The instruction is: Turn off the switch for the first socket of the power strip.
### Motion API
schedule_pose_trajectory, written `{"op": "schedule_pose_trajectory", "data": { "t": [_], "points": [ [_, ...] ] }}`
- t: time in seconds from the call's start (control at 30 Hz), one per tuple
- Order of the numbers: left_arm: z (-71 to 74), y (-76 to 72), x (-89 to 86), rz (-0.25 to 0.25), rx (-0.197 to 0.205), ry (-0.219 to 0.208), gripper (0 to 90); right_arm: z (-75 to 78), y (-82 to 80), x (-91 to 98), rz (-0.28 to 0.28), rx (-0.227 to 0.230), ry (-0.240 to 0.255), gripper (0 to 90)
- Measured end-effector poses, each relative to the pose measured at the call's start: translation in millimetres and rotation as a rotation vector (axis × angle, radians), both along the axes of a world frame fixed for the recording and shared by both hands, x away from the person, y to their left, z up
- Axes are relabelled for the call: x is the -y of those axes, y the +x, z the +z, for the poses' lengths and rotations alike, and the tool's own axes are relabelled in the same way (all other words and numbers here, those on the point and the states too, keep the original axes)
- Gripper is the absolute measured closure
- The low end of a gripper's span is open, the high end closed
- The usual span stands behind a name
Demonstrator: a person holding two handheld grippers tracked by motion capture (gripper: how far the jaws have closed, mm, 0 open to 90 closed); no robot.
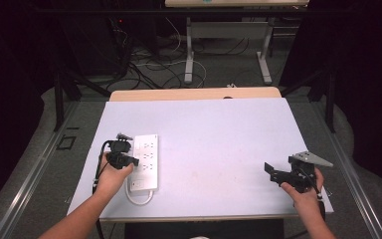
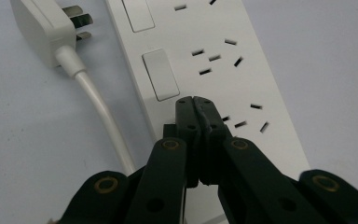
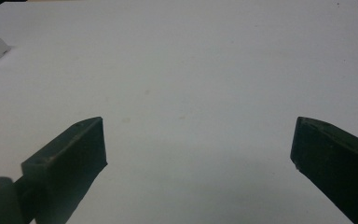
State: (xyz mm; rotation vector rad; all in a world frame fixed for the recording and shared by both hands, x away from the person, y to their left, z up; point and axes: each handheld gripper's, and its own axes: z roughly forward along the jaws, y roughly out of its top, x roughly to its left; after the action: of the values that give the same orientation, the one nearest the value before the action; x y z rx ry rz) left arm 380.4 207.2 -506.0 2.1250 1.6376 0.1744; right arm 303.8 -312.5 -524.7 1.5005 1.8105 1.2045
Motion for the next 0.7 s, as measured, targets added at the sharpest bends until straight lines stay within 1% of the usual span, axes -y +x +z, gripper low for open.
{"op": "schedule_pose_trajectory", "data": {
  "t": [0.03,0.1,0.13,0.2,0.23,0.27,0.3,0.37,0.7],
  "points": [
    [-0.8,-0.1,0.9,0.013,0.003,-0.003,90.0,0.0,0.0,0.2,0.001,0.0,0.0,2.7],
    [-1.2,0.8,0.2,0.005,-0.002,-0.002,90.0,0.0,0.0,0.4,0.001,-0.001,0.0,2.7],
    [-2.2,1.4,-0.7,-0.003,0.005,0.0,90.0,0.0,0.1,0.4,0.0,-0.001,0.001,2.8],
    [-3.7,1.6,0.0,0.01,0.007,-0.007,90.0,-0.1,0.1,0.6,0.002,-0.003,0.002,2.8],
    [-3.6,1.9,-0.3,0.005,0.008,-0.006,90.0,0.0,0.2,1.4,0.009,-0.003,-0.001,2.8],
    [-3.8,1.7,0.6,0.015,0.012,-0.009,90.0,0.0,0.1,1.4,0.009,-0.003,0.0,2.8],
    [-3.9,1.8,0.7,0.012,0.015,-0.004,90.0,0.0,0.2,1.6,0.009,-0.003,0.0,2.9],
    [-3.6,1.9,1.0,0.01,0.011,0.0,90.0,0.3,0.0,1.9,0.007,-0.013,-0.003,2.9],
    [-4.0,2.1,0.1,0.012,0.009,-0.007,90.0,0.4,0.0,2.1,0.008,-0.012,-0.001,3.1]
  ]
}}
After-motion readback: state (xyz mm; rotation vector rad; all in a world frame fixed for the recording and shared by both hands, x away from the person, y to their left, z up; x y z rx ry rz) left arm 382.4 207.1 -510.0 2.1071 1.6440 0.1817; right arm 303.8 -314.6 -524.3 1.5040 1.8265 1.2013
